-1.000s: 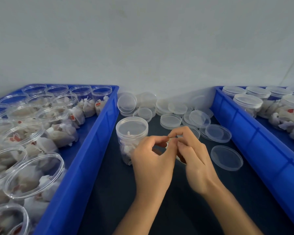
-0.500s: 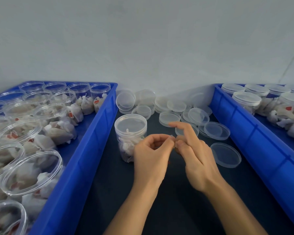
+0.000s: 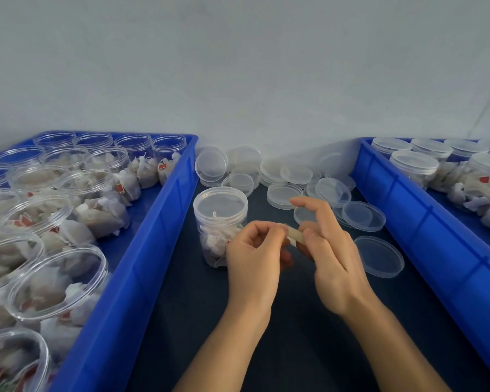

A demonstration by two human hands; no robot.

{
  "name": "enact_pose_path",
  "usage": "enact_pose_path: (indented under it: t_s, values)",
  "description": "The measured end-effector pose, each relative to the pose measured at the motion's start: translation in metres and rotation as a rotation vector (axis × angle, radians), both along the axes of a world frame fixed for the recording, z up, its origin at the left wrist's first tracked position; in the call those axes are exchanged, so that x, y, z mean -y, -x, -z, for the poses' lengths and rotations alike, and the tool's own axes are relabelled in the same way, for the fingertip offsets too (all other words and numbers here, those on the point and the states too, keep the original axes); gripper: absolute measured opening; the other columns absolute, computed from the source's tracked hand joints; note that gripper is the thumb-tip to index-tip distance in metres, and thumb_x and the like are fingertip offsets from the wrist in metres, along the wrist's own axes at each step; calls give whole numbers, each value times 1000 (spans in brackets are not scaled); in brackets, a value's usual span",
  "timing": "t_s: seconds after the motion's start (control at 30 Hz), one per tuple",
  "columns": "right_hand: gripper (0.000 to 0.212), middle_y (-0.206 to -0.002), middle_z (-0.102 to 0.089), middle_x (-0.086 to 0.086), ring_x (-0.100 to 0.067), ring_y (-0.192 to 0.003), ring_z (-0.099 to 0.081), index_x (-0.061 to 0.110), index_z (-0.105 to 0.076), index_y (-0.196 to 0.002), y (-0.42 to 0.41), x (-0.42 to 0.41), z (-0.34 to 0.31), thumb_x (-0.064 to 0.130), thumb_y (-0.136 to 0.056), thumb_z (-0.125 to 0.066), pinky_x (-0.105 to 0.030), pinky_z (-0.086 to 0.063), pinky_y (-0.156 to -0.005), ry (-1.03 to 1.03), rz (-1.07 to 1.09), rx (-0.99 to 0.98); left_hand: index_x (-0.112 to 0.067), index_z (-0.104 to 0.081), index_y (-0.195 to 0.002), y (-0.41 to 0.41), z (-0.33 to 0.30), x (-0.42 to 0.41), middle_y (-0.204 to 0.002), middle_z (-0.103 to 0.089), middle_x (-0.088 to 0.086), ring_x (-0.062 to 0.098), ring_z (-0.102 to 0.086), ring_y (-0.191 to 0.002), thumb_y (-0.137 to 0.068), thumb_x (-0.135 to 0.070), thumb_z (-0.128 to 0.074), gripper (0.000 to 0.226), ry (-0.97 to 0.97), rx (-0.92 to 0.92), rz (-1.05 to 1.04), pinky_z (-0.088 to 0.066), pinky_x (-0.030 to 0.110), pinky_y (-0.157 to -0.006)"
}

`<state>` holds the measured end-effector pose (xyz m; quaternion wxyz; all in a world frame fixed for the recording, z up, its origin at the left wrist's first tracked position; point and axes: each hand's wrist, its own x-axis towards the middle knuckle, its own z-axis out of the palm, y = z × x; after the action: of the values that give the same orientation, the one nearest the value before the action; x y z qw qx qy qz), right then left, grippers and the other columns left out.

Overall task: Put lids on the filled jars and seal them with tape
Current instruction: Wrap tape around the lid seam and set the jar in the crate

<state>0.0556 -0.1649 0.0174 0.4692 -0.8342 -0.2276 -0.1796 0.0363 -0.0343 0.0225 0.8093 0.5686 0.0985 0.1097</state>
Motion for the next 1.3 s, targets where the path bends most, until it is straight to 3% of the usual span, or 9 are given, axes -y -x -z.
enact_pose_path:
  t_s: [0.2, 0.37, 0.5, 0.63, 0.77, 0.93, 1.0, 1.1, 1.3]
  values:
    - [42, -67, -57, 10, -12, -62, -57, 48, -45, -135, 0, -2, 1, 24, -101, -38, -24, -37, -61, 57, 51, 35, -13, -74, -72, -1, 1, 1, -71, -69, 13, 23, -67, -62, -95, -1, -68, 26, 50, 11, -14, -63, 37, -64]
    - [39, -66, -61, 4, -19, -59, -60, 47, -45, -133, 2, -4, 0, 27, -99, -44, -40, -53, -60, 65, 55, 36, -4, -71, -77, 0, 0, 2, -82, -74, 25, 31, -72, -72, -95, 4, -66, 20, 72, 12, -20, -65, 37, -65]
    - [39, -62, -56, 4, -18, -53, -53, 42, -48, -133, 3, -5, 0, 27, -98, -47, -30, -44, -55, 70, 76, 61, -5, -71, -76, 2, 0, 4, -78, -74, 18, 28, -73, -73, -95, 4, -66, 22, 139, -16, 4, -64, 34, -66]
    - [41, -61, -55, 3, -19, -52, -52, 40, -49, -134, 3, -5, 0, 23, -97, -50, -37, -50, -54, 60, 81, 63, -6, -70, -77, 1, 0, 5, -79, -73, 16, 28, -73, -76, -96, 3, -65, 22, 174, -41, 23, -65, 35, -69]
    - [40, -59, -56, 1, -20, -49, -50, 44, -50, -132, 2, -5, 1, 27, -96, -51, -26, -42, -55, 14, 57, 56, -3, -68, -86, 2, 1, 8, -79, -73, 13, 24, -73, -76, -95, 3, -67, 11, 199, -36, 18, -62, 30, -68]
    - [38, -59, -60, -6, -24, -46, -47, 47, -52, -129, 0, -3, 2, 28, -96, -54, -43, -46, -46, -89, 26, 50, -9, -51, -97, 1, -1, 9, -85, -70, 16, 24, -73, -78, -97, 5, -66, 20, 327, -37, 60, -63, 33, -69]
    - [37, -63, -64, -8, -28, -50, -55, 48, -52, -130, 1, -3, 2, 32, -97, -54, -49, -52, -51, -104, 8, 28, -9, -52, -100, 3, -3, 9, -91, -69, 18, 27, -72, -84, -100, 0, -63, 15, 370, -25, 118, -62, 37, -73]
    - [34, -73, -71, -10, -33, -64, -69, 49, -52, -131, 2, -5, 1, 39, -98, -50, -57, -58, -69, -114, -24, -2, -10, -54, -106, 5, -3, 12, -92, -71, 17, 26, -72, -84, -101, -11, -69, 16, 370, -21, 123, -60, 37, -72]
    - [32, -73, -72, -7, -27, -67, -69, 45, -52, -129, 3, -5, 1, 38, -99, -48, -52, -58, -81, -72, -4, 8, -10, -52, -102, 3, -1, 11, -85, -70, 17, 27, -71, -76, -99, -6, -71, 20, 381, -14, 57, -61, 33, -67]
